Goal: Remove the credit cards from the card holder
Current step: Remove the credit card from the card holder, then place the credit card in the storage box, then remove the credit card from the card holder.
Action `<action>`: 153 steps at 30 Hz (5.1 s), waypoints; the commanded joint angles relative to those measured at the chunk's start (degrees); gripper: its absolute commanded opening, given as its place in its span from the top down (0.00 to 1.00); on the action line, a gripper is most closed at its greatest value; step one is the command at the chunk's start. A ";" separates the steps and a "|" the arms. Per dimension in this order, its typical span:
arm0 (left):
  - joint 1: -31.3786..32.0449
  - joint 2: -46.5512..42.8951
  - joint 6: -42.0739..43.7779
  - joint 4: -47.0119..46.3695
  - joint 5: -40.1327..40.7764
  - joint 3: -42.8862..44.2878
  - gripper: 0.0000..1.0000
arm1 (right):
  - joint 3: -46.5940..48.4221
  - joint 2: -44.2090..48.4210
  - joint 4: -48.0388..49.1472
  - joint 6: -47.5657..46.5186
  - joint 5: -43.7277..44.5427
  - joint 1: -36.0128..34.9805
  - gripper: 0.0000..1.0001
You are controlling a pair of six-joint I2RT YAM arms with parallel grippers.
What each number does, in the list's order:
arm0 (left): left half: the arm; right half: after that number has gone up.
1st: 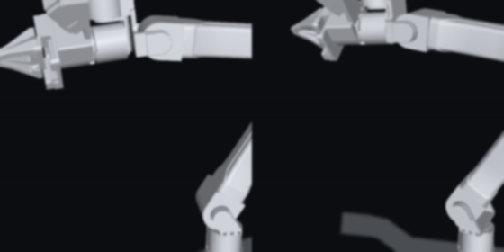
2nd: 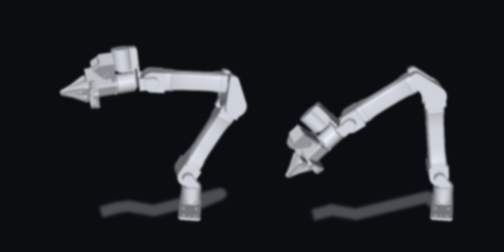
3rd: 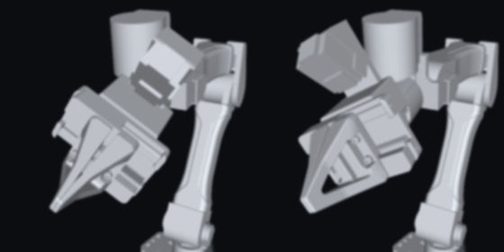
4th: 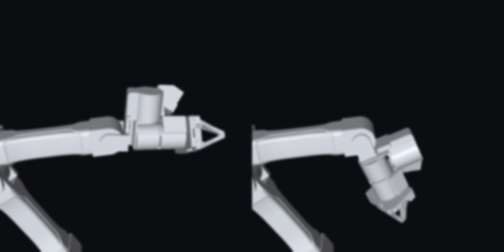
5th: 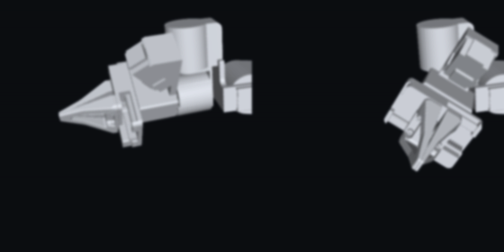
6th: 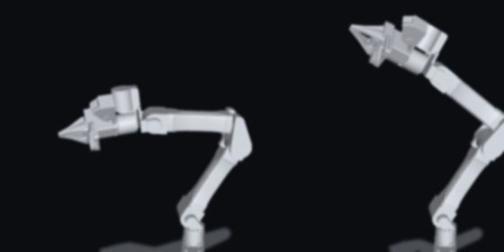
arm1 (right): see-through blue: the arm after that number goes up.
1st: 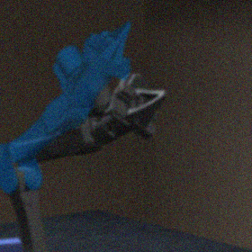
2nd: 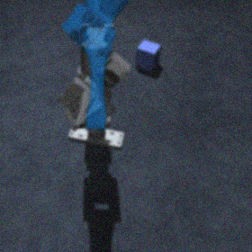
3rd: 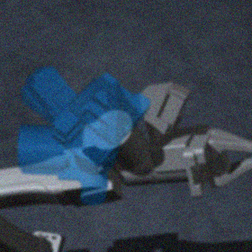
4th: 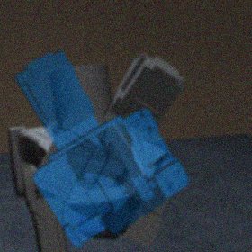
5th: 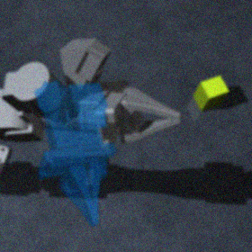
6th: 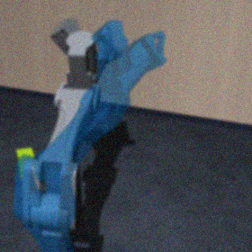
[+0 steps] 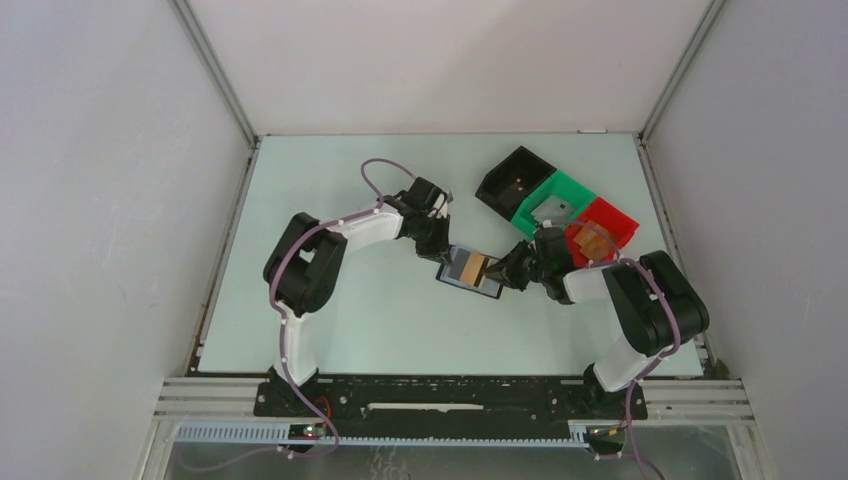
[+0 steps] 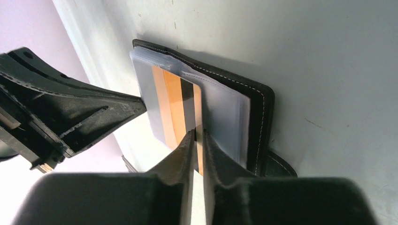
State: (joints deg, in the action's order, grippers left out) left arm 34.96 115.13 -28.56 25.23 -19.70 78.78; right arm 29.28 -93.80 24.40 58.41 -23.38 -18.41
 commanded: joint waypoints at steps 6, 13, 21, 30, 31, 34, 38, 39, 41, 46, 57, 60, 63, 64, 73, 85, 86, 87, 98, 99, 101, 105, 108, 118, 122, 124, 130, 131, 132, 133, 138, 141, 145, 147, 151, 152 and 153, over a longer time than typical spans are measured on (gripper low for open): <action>0.46 0.37 0.12 0.62 0.09 -1.75 1.00 | -0.27 3.97 -4.36 -1.83 2.28 0.46 1.00; 0.45 -0.65 -0.05 0.48 -0.06 -2.21 1.00 | 0.13 13.45 -16.13 -6.24 5.64 0.85 1.00; 0.46 -2.36 -0.17 0.53 0.04 -2.08 1.00 | 4.37 23.90 -33.01 -10.16 8.56 1.63 1.00; 0.46 -4.25 -0.43 0.83 -0.06 -1.88 1.00 | 14.55 28.58 -46.73 -12.74 14.71 2.40 1.00; 0.46 -4.38 -0.48 0.81 -0.07 -1.88 1.00 | 15.62 28.66 -47.96 -12.86 15.56 2.58 1.00; 0.46 -5.02 -0.53 0.83 -0.06 -1.88 1.00 | 19.25 29.01 -52.61 -14.17 19.33 3.49 1.00; 0.46 -5.50 -0.55 0.73 -0.49 -1.84 1.00 | 23.67 28.74 -57.89 -17.22 21.27 8.23 1.00; 0.46 -5.70 -0.61 0.70 -0.43 -1.96 1.00 | 24.89 28.57 -59.52 -18.26 21.38 9.92 1.00; 0.46 -6.04 -0.62 0.61 -0.51 -2.05 1.00 | 26.47 28.14 -62.04 -20.22 22.46 13.14 1.00; 0.46 -6.20 -0.69 0.51 -0.70 -1.90 1.00 | 31.07 24.96 -68.23 -24.17 29.50 19.68 1.00; 0.43 -6.58 -0.56 0.92 -0.79 -1.96 1.00 | 41.46 7.88 -71.02 -28.54 37.60 26.41 1.00; 0.55 -7.07 -0.49 0.96 -0.65 -2.38 1.00 | 45.25 1.92 -70.91 -29.06 38.53 26.59 1.00; 0.62 -7.35 -0.54 0.96 -0.74 -2.54 1.00 | 50.14 -4.28 -72.52 -29.46 40.82 26.59 1.00; 0.70 -7.50 -0.47 1.04 -0.73 -2.54 1.00 | 51.65 -6.45 -72.98 -29.54 41.37 26.59 1.00; 0.99 -8.59 0.25 2.27 -0.29 -2.23 1.00 | 62.27 -19.01 -75.37 -31.03 43.92 23.46 0.95; 1.18 -9.12 0.28 2.45 -0.13 -2.10 1.00 | 60.27 -9.38 -75.11 -30.41 38.33 20.39 0.59; 1.24 -9.15 0.26 2.45 -0.08 -2.07 1.00 | 58.53 -7.05 -74.62 -30.26 37.75 20.06 0.59; 1.33 -9.14 0.26 2.42 -0.02 -2.01 1.00 | 56.08 -3.37 -73.75 -30.13 36.89 19.63 0.59; 1.60 -9.10 0.27 1.96 0.71 -1.50 0.87 | 22.33 18.64 -49.86 -19.72 25.46 -1.04 0.61; 1.60 -8.69 0.19 1.93 0.48 -1.34 0.86 | 21.07 18.48 -47.96 -17.88 25.36 -3.66 0.61; 1.71 -7.79 -0.29 1.74 0.01 -1.21 0.82 | 19.63 16.51 -44.92 -15.73 24.41 -6.24 0.62; 1.82 -5.76 -1.09 1.25 0.10 -0.45 0.76 | 19.37 11.29 -40.72 -13.24 21.61 -8.60 0.66; 1.95 -4.85 -1.23 1.22 0.61 0.06 0.75 | 19.41 8.54 -39.24 -11.99 21.70 -8.77 0.68; 1.91 -0.93 -1.65 1.31 0.50 1.72 0.74 | 19.39 1.71 -39.00 -10.91 23.38 -8.25 0.76; 2.09 -0.54 -1.92 1.16 -0.26 1.88 0.74 | 19.39 -0.26 -39.57 -10.71 23.38 -8.24 0.78; 2.20 -0.72 -2.09 0.77 -0.75 1.81 0.74 | 19.41 -0.62 -39.77 -10.48 23.38 -8.37 0.78; 2.42 -0.02 -2.56 0.33 -2.86 2.88 0.75 | 19.41 -0.94 -39.58 -10.21 23.38 -8.64 0.78; 2.59 0.08 -2.63 0.14 -3.42 3.01 0.75 | 19.41 -1.02 -39.61 -10.10 23.38 -8.64 0.78; 2.69 0.07 -2.76 -0.06 -3.86 3.15 0.75 | 19.41 -1.10 -39.65 -10.09 23.38 -8.65 0.78; 2.79 -0.06 -2.93 -0.08 -4.28 3.26 0.75 | 19.41 -1.27 -39.73 -10.07 23.38 -8.70 0.78; 3.25 -2.05 -3.09 -0.27 -4.67 3.32 0.79 | 19.41 -1.47 -39.70 -9.91 23.38 -8.92 0.79; 3.27 -3.24 -3.05 -0.11 -4.44 3.07 0.83 | 19.41 -1.39 -39.64 -9.87 23.38 -9.01 0.79; 3.27 -3.84 -2.87 0.16 -4.39 2.65 0.95 | 19.40 -1.14 -39.53 -9.81 23.38 -9.01 0.79; 3.33 -3.93 -2.82 0.16 -4.56 2.51 1.00 | 19.41 -1.16 -39.52 -9.81 23.38 -9.11 0.79; 3.49 -4.95 -2.31 1.10 -4.29 2.67 1.00 | 19.41 -1.21 -39.52 -9.90 23.29 -9.14 0.79; 3.52 -5.43 -2.12 1.46 -4.07 2.69 1.00 | 19.41 -1.17 -39.56 -9.90 23.29 -9.10 0.79; 3.61 -6.08 -1.78 1.66 -4.03 2.63 1.00 | 19.40 -1.08 -39.60 -9.90 23.28 -9.16 0.79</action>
State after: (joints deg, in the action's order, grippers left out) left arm 37.34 113.32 -30.57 27.24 -21.85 79.09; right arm 48.42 -93.60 -13.80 48.21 -1.56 -27.05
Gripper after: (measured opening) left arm 0.006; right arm 0.213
